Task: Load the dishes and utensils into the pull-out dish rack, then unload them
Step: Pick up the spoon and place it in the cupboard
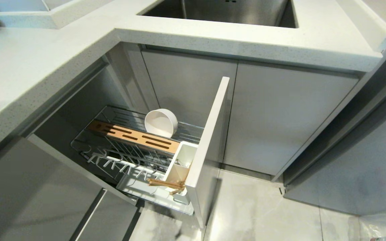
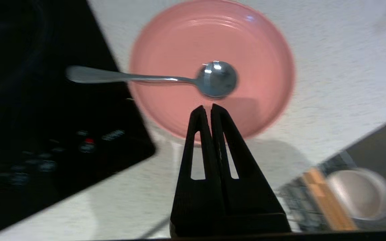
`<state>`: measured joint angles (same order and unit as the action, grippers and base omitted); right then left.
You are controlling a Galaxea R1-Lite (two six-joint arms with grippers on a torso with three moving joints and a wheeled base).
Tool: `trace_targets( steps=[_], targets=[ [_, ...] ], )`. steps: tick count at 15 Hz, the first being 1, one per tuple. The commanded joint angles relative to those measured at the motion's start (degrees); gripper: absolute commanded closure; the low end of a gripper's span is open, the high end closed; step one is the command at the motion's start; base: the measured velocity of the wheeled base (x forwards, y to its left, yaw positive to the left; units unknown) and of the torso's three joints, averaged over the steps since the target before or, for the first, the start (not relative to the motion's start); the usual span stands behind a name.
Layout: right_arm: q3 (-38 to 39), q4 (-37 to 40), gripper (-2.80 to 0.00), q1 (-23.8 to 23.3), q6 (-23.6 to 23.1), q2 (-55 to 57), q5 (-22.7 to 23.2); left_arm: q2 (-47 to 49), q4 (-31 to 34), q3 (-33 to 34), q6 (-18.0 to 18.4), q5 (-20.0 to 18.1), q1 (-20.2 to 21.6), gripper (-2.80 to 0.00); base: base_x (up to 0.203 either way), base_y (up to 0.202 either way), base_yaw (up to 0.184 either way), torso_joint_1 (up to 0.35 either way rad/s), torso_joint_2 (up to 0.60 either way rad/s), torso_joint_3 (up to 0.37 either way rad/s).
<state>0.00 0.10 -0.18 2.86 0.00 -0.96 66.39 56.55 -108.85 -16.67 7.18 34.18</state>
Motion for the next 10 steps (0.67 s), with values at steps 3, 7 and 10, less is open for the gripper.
trace_targets(
  steps=[3, 7, 10],
  targets=[
    [0.09, -0.01, 0.0, 0.01, 0.04, 0.0, 0.0, 1.09, 0.53, -1.71, 12.37, -1.15, 5.81, 0.0, 0.0, 0.0, 0.0, 0.0, 0.0, 0.0],
    [0.09, -0.01, 0.0, 0.01, 0.04, 0.0, 0.0, 4.98, 1.88, -4.13, 23.65, -16.56, 17.21, 0.0, 0.0, 0.0, 0.0, 0.0, 0.0, 0.0],
    [0.09, -0.01, 0.0, 0.01, 0.04, 0.0, 0.0, 8.92, 3.59, -4.41, 36.23, -32.41, 27.28, 0.0, 0.0, 0.0, 0.0, 0.0, 0.0, 0.0]
  ],
)
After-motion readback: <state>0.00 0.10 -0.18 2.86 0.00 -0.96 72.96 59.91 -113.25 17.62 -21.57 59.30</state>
